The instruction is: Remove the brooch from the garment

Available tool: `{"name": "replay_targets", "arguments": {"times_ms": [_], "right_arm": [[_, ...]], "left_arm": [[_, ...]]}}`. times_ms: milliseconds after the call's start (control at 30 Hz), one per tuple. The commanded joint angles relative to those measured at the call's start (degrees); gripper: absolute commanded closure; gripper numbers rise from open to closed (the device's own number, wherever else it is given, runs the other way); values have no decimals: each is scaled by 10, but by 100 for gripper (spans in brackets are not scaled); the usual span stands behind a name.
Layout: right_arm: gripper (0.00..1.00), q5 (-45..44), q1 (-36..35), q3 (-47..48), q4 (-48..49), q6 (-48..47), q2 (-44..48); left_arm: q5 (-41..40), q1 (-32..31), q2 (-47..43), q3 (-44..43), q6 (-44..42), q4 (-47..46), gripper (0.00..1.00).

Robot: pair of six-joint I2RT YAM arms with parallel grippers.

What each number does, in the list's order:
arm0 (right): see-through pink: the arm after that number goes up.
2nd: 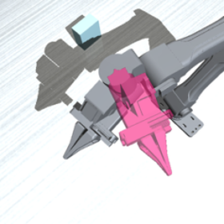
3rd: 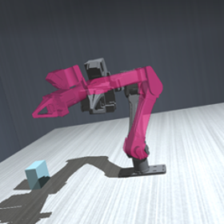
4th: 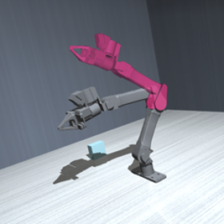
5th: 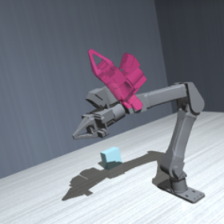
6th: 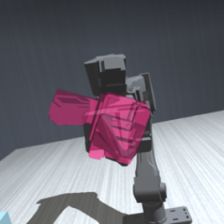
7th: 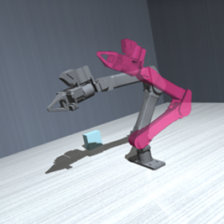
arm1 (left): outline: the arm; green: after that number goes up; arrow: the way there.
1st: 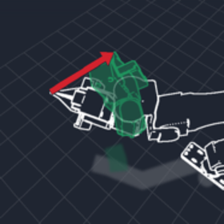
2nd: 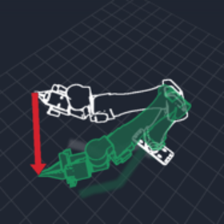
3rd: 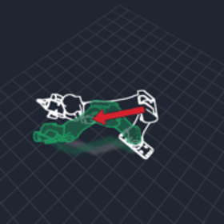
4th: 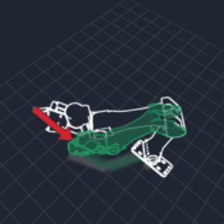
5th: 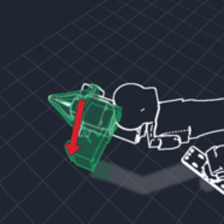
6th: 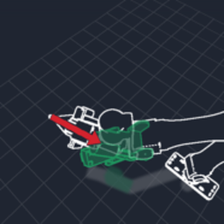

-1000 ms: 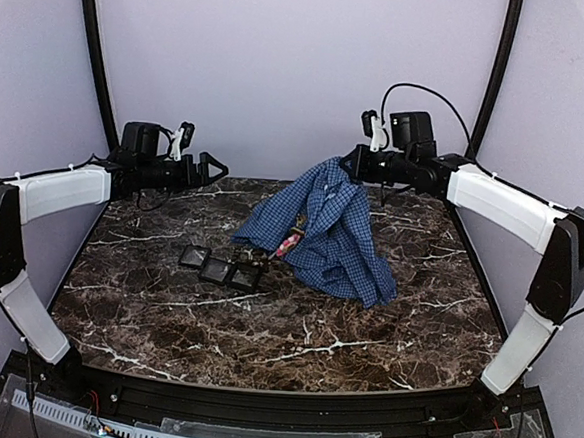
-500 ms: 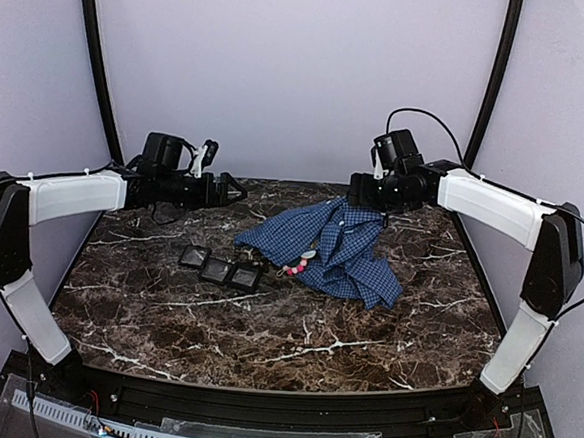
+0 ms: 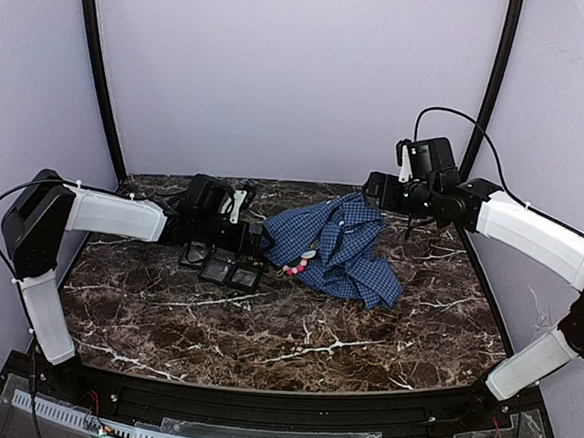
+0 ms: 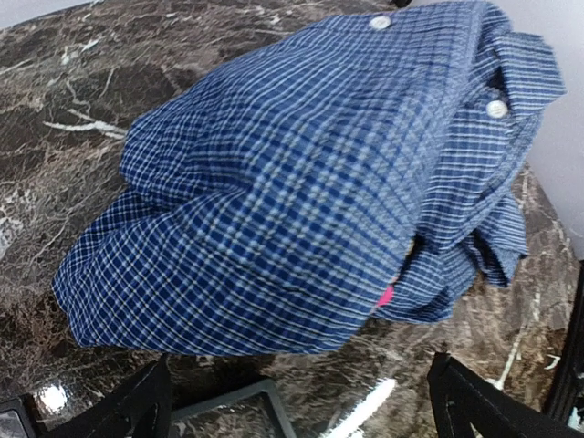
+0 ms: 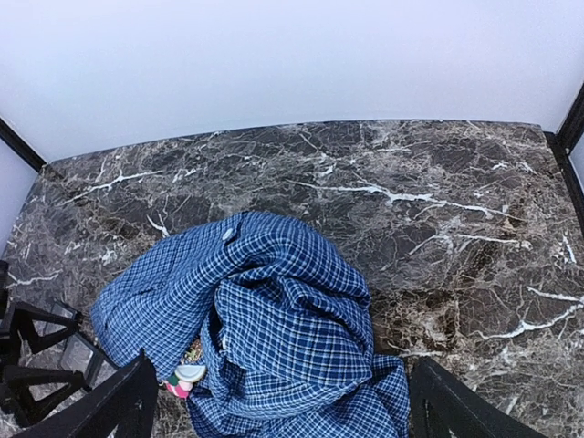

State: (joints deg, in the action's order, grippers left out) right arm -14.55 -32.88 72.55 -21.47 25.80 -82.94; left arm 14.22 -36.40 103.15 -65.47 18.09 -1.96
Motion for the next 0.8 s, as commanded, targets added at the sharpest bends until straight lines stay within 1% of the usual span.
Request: {"name": "replay_targets", "arguments": {"times_ms": [0,100,167,200,233,267,300,333,367,400,433,467,500,533,600,667,767], "right_arm": [[5,15,-1,-46,84,-32,10],[4,20,-1,-82,136,-51,18],[5,34,-1,-120,185,-61,30],[5,47,-1,-153,219,-66,40],[5,58,-1,-181,253,-71,51],[5,71,-1,-204,284,-78,61],[5,82,-1,-224,309,-89,68],[5,91,-1,-238,328,-98,74],[6,96,-1,-250,343,-105,80],[6,101,-1,-260,354,-110,85],[6,110,0,-269,363,-113,91],[6,120,-1,-278,370,-114,98],[6,132,-1,-288,379,-114,104],[6,141,-1,-297,386,-115,109],[7,179,-1,-313,401,-116,115],[7,204,-2,-329,415,-110,117],[8,233,-3,-344,423,-105,113]], "left_arm": [[-66,-16,58,-9,-28,-54,0],[-100,-32,101,-44,-42,-72,0],[-104,-38,129,-51,-47,-115,0],[-105,-42,142,-50,-49,-132,3],[-103,-42,147,-43,-53,-168,8],[-101,-43,155,-38,-55,-186,18],[-92,-43,159,-29,-60,-225,25],[-85,-42,166,-26,-64,-242,38],[-70,-43,169,-25,-75,-264,43],[-65,-43,172,-26,-80,-271,54],[-59,-43,171,-30,-90,-279,59],[-57,-43,167,-32,-94,-278,69],[-54,-43,162,-36,-103,-276,74],[-53,-43,149,-36,-108,-274,83],[-43,-43,125,-32,-124,-274,93],[-27,-43,102,-29,-131,-266,98],[1,-43,68,-29,-129,-242,99]]}}
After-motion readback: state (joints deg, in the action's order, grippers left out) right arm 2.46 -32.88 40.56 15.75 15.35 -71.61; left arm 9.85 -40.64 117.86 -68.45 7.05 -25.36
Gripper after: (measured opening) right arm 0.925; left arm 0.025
